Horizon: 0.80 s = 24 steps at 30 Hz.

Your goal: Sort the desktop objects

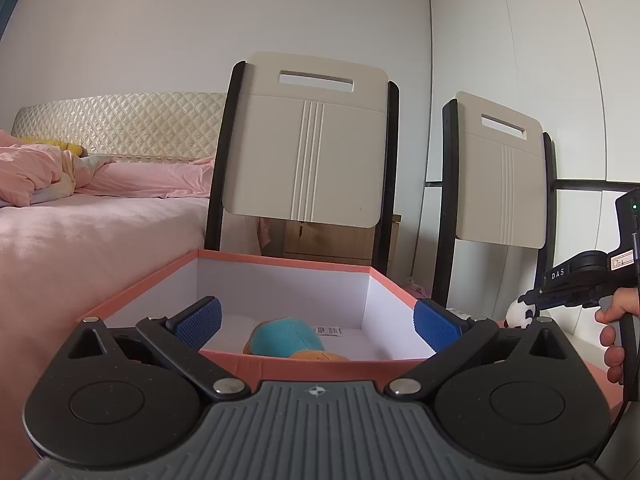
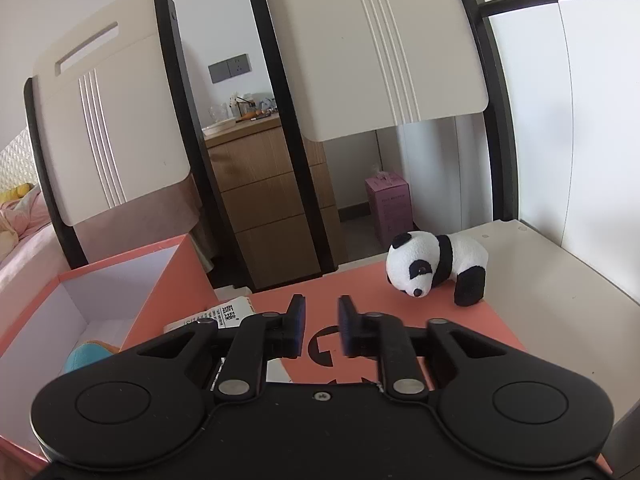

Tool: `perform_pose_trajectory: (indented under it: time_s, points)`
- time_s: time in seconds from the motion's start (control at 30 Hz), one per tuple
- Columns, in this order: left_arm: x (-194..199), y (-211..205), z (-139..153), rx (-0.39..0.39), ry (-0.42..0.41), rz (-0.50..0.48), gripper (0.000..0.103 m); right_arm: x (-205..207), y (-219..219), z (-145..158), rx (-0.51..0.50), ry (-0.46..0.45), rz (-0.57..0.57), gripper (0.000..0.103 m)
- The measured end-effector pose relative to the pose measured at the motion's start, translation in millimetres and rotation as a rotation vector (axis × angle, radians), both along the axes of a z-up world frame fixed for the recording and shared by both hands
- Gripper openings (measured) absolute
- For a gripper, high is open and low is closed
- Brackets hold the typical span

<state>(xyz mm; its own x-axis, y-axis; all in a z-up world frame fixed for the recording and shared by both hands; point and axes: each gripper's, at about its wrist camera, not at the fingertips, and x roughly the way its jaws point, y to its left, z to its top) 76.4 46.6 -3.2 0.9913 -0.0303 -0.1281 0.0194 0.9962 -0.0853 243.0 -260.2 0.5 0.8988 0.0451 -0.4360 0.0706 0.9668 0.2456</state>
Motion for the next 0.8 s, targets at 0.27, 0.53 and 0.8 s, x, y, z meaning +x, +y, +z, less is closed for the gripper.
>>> perform_pose_trajectory:
  time_s: [0.27, 0.53, 0.8]
  points:
    - [-1, 0, 1, -0.001, -0.003, -0.003, 0.103, 2, 18, -3, -0.024, -0.044, 0.088, 0.086]
    - [-1, 4, 2, -0.018, -0.004, -0.008, 0.103, 7, 38, -14, -0.068, 0.023, 0.315, 0.100]
    - [-1, 3, 2, -0.015, 0.004, -0.018, 0.103, 7, 54, -33, -0.185, 0.070, 0.381, 0.102]
